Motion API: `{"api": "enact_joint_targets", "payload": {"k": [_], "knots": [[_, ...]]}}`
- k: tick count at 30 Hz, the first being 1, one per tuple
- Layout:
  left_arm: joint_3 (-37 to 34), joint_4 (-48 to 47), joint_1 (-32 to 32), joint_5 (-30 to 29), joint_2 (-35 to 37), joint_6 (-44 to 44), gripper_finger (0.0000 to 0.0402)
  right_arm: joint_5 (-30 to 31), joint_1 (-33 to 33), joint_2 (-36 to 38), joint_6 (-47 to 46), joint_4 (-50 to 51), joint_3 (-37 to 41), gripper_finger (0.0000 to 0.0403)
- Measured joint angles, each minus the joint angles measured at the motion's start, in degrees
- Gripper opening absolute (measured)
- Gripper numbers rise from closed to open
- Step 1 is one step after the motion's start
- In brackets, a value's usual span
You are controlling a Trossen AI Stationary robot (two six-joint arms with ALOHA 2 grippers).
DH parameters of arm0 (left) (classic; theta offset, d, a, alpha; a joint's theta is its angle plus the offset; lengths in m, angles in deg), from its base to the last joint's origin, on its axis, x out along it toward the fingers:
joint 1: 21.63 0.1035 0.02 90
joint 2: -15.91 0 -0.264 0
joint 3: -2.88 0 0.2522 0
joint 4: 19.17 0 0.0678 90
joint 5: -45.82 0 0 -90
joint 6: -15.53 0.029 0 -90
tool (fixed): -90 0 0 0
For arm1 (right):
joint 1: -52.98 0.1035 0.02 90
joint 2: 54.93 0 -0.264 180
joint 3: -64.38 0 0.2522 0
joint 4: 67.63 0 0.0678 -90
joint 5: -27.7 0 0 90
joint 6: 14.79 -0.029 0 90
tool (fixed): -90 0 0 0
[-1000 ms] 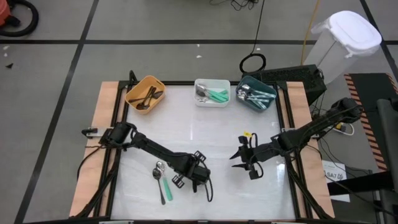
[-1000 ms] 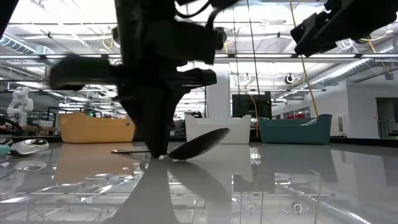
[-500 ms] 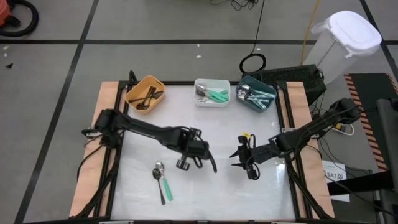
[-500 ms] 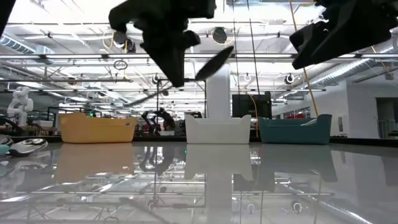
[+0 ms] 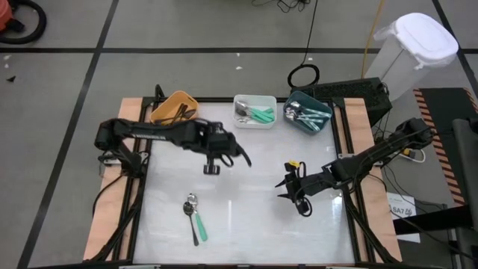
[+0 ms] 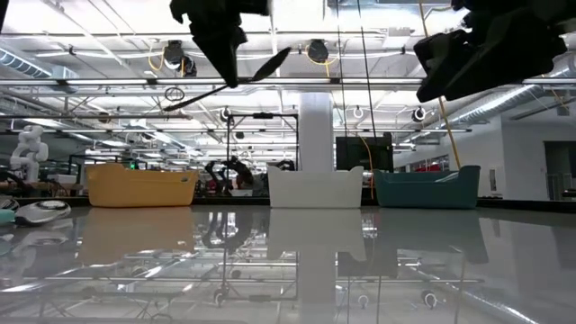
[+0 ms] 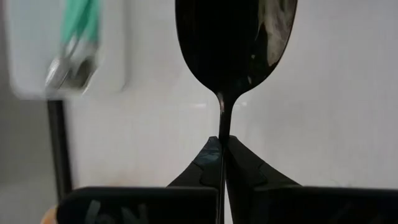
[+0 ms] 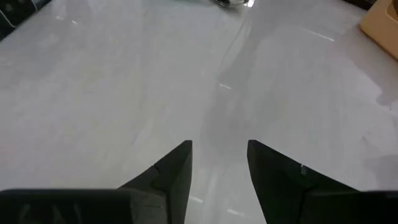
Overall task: Sort silverware by color (type)
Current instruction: Put the black spoon into the orange bin
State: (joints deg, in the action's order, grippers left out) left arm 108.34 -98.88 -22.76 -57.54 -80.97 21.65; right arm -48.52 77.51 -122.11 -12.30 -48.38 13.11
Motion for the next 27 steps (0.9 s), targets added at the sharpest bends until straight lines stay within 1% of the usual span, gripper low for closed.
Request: {"api": "enact_joint_targets", "payload": {"k": [10, 18, 22, 27], "knots": [[-0.6, -7.7, 10.6, -5.3, 4.2, -5.1, 0.0003, 0.0, -2.4, 0.4, 4.5, 2.4, 0.0, 0.0148], [-0.8, -7.6, 20.0, -7.0, 6.3, -6.7, 0.0003, 0.0, -5.3, 1.9, 5.8, 7.2, 0.0, 0.0148], [-0.7, -7.6, 24.0, -9.5, 7.0, -8.0, 0.0003, -0.1, -6.5, 2.4, 6.3, 8.5, 0.0, 0.0148], [-0.7, -8.5, 28.0, -10.4, 7.8, -8.9, 0.0003, -0.1, -7.7, 2.8, 6.8, 9.8, 0.0, 0.0148]]}}
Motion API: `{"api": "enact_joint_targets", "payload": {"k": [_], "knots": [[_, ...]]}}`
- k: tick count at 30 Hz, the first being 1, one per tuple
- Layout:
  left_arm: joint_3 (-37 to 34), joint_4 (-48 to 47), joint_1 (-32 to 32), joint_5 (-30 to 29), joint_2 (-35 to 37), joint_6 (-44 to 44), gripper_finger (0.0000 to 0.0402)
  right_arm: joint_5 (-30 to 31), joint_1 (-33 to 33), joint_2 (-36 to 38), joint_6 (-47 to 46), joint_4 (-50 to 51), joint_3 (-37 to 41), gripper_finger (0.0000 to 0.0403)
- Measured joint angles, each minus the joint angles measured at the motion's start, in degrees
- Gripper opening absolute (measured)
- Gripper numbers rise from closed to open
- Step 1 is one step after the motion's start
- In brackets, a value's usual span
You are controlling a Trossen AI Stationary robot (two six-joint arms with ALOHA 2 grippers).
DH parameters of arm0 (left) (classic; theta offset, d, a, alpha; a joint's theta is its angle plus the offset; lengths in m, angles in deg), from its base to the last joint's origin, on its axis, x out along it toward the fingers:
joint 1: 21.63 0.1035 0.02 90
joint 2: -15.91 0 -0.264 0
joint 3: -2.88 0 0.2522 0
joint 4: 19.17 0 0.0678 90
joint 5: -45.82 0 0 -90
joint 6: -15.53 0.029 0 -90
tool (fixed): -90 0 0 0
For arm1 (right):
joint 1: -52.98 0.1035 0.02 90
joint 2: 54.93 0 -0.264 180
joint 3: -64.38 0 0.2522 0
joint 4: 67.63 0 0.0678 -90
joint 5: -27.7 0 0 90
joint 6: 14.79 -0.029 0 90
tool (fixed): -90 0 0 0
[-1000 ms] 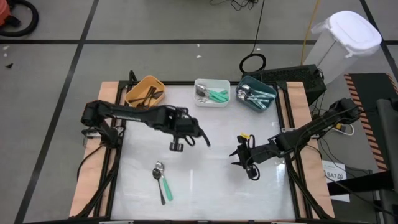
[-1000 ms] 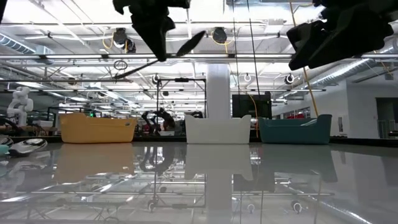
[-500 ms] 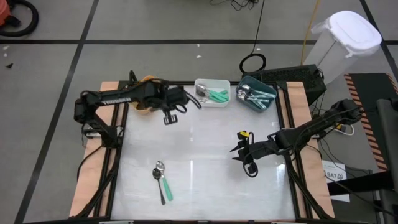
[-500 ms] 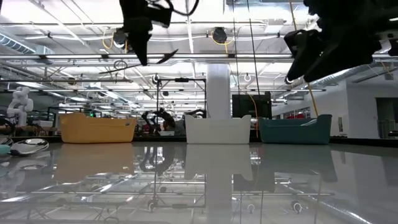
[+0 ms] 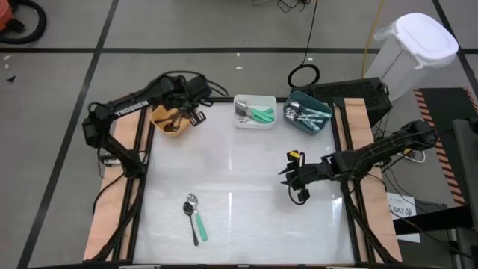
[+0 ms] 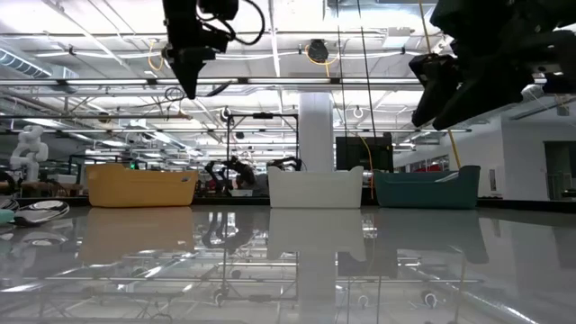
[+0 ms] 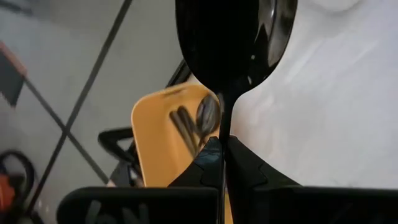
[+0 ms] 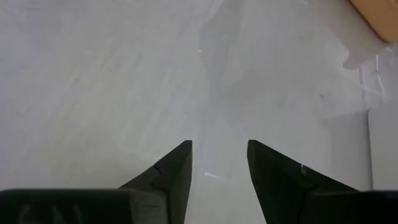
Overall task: Sort silverware by color (type)
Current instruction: Put the black spoon into the orange bin
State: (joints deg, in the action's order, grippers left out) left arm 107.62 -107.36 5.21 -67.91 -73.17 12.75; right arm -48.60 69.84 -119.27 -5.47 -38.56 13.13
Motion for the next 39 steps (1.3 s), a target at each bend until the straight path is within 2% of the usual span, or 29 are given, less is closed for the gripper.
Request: {"api": "enact_joint_targets", "payload": {"k": [4, 12, 16, 27, 39], "knots": [[-1.8, 0.6, 1.8, -0.8, 0.2, -0.9, 0.0003, -0.2, -0.2, 0.2, 0.2, 0.3, 0.0, 0.0148], [-17.5, 11.8, 4.9, -1.0, 4.8, 0.1, 0.0003, -0.2, -0.2, 0.2, -0.7, 0.9, 0.0, 0.0148], [-21.7, 13.4, 6.4, -1.0, 5.2, 2.1, 0.0003, -0.2, -0.3, 0.2, -0.6, 0.1, 0.0, 0.0148], [-26.3, 15.0, 10.8, -2.3, 5.2, 13.8, 0.0003, -0.2, -1.9, 0.2, -1.1, -0.9, 0.0, 0.0148], [-32.1, 22.3, 14.1, -1.0, 4.7, 26.0, 0.0003, -0.2, -1.9, 0.2, -2.6, -0.9, 0.0, 0.0148]]}}
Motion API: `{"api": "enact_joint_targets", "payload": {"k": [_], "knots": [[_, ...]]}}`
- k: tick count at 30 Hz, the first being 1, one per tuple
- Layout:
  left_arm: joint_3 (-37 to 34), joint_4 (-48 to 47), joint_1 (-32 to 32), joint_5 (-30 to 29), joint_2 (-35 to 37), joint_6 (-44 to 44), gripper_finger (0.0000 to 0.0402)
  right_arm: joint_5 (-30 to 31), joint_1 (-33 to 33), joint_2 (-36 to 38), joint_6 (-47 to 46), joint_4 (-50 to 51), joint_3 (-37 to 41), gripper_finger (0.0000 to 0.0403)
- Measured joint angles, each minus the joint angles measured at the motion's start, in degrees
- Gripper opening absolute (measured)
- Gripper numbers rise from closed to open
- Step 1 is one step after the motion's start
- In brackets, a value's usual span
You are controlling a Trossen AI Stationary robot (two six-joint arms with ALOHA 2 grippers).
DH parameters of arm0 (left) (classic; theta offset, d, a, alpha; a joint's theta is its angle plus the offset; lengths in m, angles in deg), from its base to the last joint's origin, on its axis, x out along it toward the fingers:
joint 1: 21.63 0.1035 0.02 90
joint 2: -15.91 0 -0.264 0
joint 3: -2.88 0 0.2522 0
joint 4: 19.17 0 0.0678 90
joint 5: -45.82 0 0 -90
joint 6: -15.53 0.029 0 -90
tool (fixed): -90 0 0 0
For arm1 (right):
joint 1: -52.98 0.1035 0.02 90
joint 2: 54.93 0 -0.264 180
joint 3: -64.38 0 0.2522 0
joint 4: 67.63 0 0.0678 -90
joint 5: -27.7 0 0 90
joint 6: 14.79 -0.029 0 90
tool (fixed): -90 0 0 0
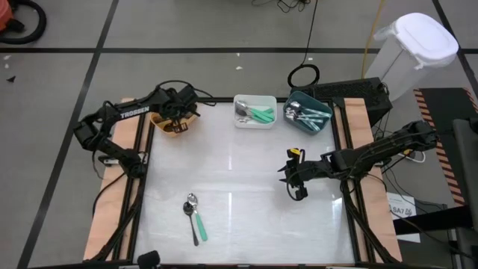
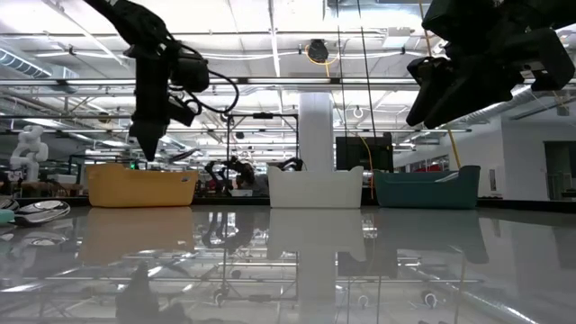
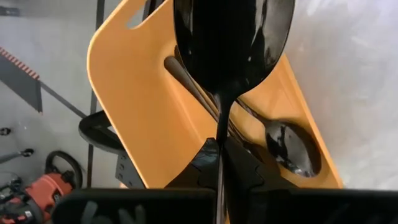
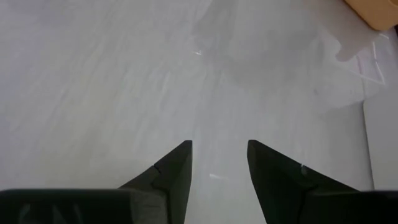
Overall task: Sort silverware by color (type)
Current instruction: Put the black spoon into the orange bin
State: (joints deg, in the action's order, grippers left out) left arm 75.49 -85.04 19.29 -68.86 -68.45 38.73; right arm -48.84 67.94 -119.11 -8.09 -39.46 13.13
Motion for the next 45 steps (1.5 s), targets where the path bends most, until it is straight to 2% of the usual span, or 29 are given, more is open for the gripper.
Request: {"api": "enact_joint_targets", "payload": {"k": [11, 17, 31, 45], "knots": [[-0.9, 3.1, 3.7, 0.3, 0.0, 2.5, 0.0003, 0.0, 0.0, 0.0, 0.1, -2.7, 0.0, 0.0148], [-0.9, 2.9, 5.4, 3.9, 0.0, 2.7, 0.0003, 0.0, 0.0, 0.0, 0.5, -2.6, 0.0, 0.0148], [-0.9, 6.2, 5.4, 4.1, 0.0, 5.1, 0.0003, 0.0, 0.0, 0.0, 2.1, -3.0, 0.0, 0.0148], [-0.9, 5.4, 6.6, 6.4, 0.0, 2.1, 0.0003, 0.0, 0.0, 0.0, 2.6, -3.0, 0.0, 0.0148]]}}
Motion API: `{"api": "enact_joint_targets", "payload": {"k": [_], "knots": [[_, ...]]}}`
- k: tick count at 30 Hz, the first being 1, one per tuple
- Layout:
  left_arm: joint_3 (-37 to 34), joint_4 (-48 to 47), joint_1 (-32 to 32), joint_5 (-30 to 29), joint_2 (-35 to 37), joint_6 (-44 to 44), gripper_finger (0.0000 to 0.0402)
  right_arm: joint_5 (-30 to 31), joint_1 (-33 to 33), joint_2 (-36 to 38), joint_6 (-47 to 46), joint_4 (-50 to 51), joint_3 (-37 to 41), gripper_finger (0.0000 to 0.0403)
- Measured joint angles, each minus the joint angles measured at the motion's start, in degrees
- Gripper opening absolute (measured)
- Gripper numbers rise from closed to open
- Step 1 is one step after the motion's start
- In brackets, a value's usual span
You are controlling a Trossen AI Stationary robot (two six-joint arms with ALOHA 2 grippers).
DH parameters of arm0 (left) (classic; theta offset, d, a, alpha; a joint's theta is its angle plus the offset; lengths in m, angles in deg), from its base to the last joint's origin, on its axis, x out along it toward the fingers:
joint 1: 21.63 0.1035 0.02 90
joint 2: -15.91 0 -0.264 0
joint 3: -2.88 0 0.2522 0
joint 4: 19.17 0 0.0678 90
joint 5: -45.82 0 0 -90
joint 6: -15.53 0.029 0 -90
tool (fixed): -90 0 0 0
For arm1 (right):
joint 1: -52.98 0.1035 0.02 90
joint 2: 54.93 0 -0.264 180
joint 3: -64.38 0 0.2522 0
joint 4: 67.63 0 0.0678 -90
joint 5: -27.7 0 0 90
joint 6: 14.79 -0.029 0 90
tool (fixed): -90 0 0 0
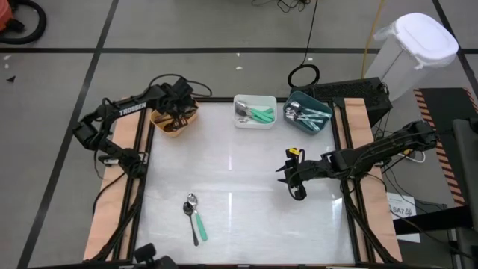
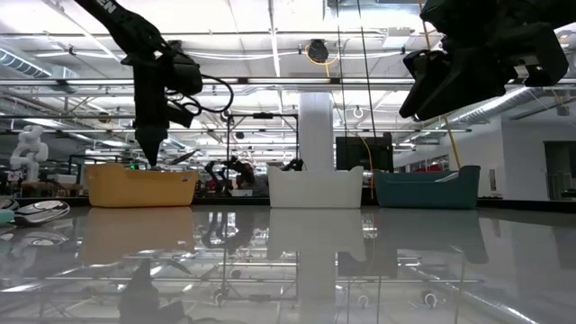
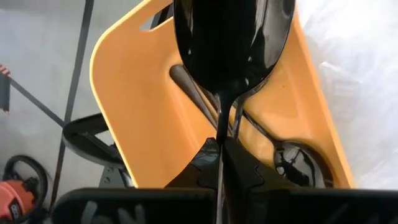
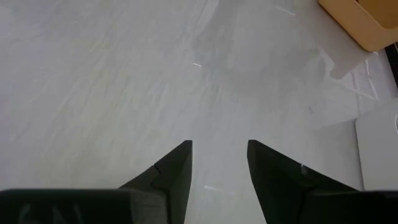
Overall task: Sort silverware by color (type)
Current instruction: Put the black spoon into the orange bin, then put the blue spoon into the white bin
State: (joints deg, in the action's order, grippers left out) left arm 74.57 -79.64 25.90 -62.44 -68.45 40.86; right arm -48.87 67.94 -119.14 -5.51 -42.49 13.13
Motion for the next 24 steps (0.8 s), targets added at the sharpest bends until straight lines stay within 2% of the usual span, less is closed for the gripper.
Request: {"api": "enact_joint_targets", "payload": {"k": [7, 16, 24], "knots": [[0.0, -2.0, 1.2, 0.0, 0.0, -1.5, 0.0006, 0.0, 0.0, 0.0, 0.0, 0.0, 0.0, 0.0148], [0.0, -1.4, 1.3, -0.8, 0.0, -4.0, 0.0050, 0.0, 0.0, 0.0, 0.0, 0.0, 0.0, 0.0148], [0.0, -1.4, 1.3, -0.8, 0.0, -6.1, 0.0053, 0.0, 0.0, 0.0, 0.0, 0.0, 0.0, 0.0148]]}}
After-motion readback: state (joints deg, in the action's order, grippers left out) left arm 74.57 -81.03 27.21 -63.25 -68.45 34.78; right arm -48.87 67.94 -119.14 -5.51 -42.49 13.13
